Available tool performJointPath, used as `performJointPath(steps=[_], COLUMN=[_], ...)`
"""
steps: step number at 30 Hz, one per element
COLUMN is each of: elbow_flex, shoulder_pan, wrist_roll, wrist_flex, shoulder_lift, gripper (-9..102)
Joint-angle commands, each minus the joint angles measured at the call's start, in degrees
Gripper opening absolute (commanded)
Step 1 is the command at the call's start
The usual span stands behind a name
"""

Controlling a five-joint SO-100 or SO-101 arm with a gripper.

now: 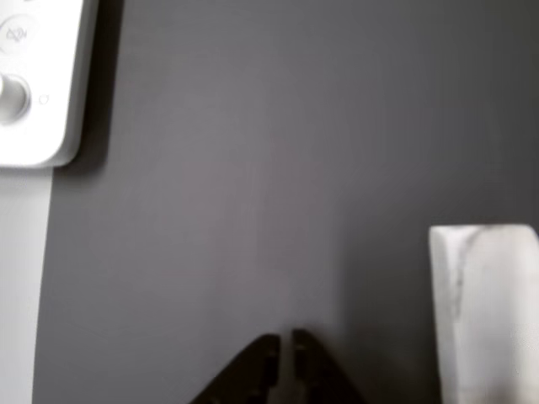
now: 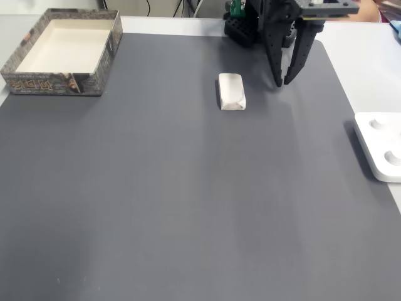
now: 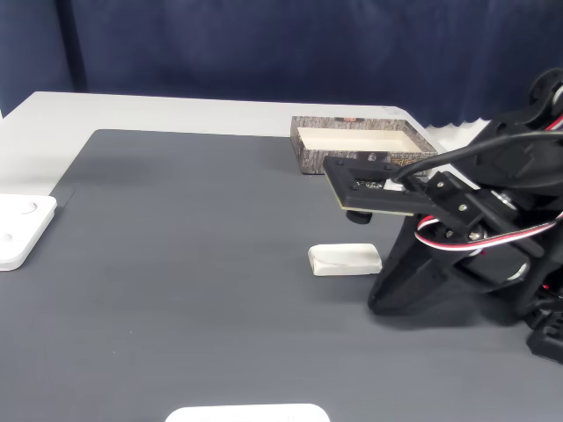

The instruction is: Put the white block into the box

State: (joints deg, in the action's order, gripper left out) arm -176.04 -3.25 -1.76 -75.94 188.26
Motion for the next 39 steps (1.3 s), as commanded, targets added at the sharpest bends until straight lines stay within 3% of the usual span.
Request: performJointPath(steps=[1,32,34,39], elbow_flex=[-1.14,-1.14,-0.79,7.65], shoulder_pan=[0.53,0.53,0.79,-1.76], wrist_roll=[-0.26,-0.18,-4.22,-3.69], wrist_flex=[-0.35,-0.26,0.35,0.79], shoulder_lift=[2.29,1.85,1.93,-10.37], gripper=[-1,2,-2,-2])
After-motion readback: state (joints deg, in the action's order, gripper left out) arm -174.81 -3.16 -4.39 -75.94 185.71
